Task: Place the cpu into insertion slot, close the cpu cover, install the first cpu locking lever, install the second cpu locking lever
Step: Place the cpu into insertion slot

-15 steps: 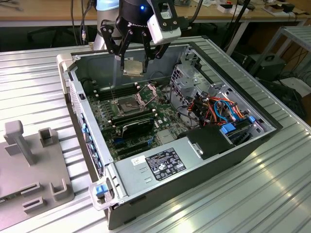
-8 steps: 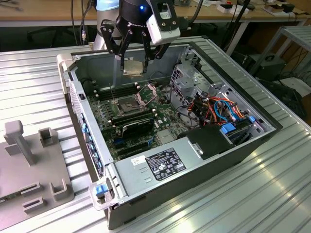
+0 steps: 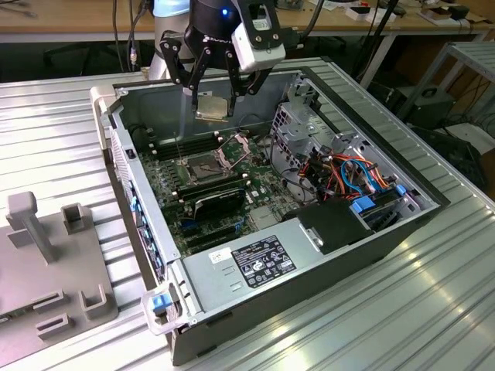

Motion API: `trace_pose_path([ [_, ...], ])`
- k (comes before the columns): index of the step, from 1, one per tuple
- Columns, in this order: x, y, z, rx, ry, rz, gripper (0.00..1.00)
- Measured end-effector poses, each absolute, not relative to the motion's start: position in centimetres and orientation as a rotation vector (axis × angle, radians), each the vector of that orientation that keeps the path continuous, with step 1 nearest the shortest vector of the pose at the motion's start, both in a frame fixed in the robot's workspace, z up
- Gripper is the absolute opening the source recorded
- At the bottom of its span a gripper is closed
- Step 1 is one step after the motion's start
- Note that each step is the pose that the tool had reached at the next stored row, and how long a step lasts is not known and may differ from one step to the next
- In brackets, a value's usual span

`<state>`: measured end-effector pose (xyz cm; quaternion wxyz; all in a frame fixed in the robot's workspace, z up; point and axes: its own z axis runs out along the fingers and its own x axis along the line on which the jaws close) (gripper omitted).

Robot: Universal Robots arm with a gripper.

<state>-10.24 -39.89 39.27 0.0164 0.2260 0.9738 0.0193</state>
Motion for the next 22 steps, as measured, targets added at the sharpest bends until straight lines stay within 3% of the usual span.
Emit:
trace_pose_path([
  [22,-10.24,-39.88,39.24,0.876,2.98,0.057,0.55],
])
